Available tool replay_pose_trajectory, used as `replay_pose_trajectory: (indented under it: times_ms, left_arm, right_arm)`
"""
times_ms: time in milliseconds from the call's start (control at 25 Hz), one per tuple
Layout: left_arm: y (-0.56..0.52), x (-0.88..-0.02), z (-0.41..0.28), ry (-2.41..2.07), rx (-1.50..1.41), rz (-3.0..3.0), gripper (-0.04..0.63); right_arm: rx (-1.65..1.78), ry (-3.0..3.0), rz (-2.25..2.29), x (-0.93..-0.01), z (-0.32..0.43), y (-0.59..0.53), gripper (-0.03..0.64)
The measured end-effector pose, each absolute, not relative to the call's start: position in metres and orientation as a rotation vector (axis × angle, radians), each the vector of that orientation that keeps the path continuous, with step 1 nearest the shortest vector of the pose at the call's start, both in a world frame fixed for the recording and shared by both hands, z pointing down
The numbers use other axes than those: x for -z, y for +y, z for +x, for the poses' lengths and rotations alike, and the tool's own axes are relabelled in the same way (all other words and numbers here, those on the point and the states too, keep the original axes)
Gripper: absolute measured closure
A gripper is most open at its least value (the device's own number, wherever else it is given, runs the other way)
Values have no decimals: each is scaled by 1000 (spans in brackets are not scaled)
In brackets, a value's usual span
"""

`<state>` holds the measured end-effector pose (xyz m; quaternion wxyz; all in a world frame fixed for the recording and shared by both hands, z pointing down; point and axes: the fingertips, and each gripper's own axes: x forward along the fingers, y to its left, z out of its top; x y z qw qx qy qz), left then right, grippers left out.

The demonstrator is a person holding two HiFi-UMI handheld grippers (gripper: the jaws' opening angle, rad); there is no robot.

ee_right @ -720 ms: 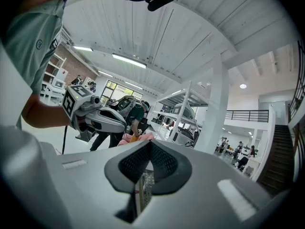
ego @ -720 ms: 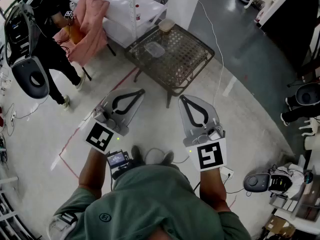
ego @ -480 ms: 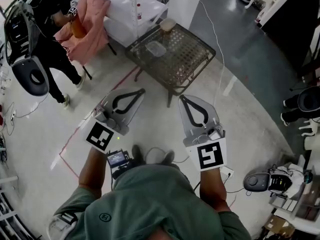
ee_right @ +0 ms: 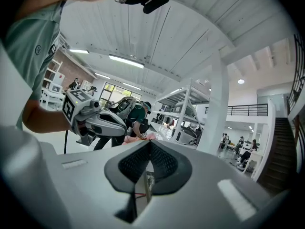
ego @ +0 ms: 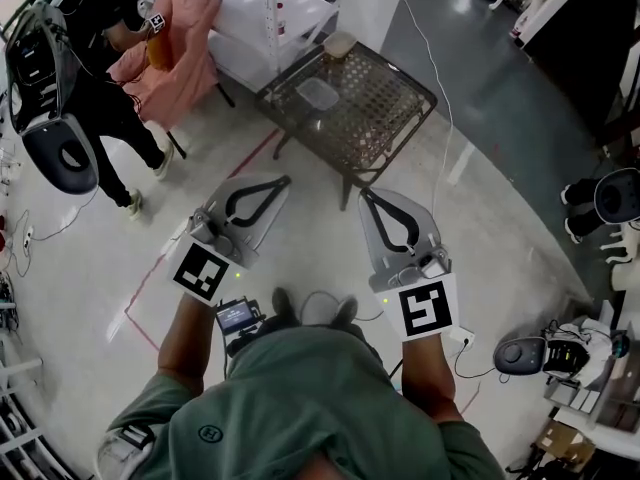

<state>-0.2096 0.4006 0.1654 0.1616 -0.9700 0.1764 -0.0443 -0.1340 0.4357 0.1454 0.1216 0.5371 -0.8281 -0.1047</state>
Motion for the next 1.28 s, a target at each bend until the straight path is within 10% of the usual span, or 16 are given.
replay_pose_trajectory:
  times_ms: [600, 1280]
  left_arm:
    - [364, -168, -246, 426, 91, -2763, 594]
    - [270, -181, -121, 627, 204, -2738, 594]
  right_arm:
    - [274, -2350, 1707, -148, -149, 399, 612]
    - [241, -2505, 1521, -164, -22, 285, 612]
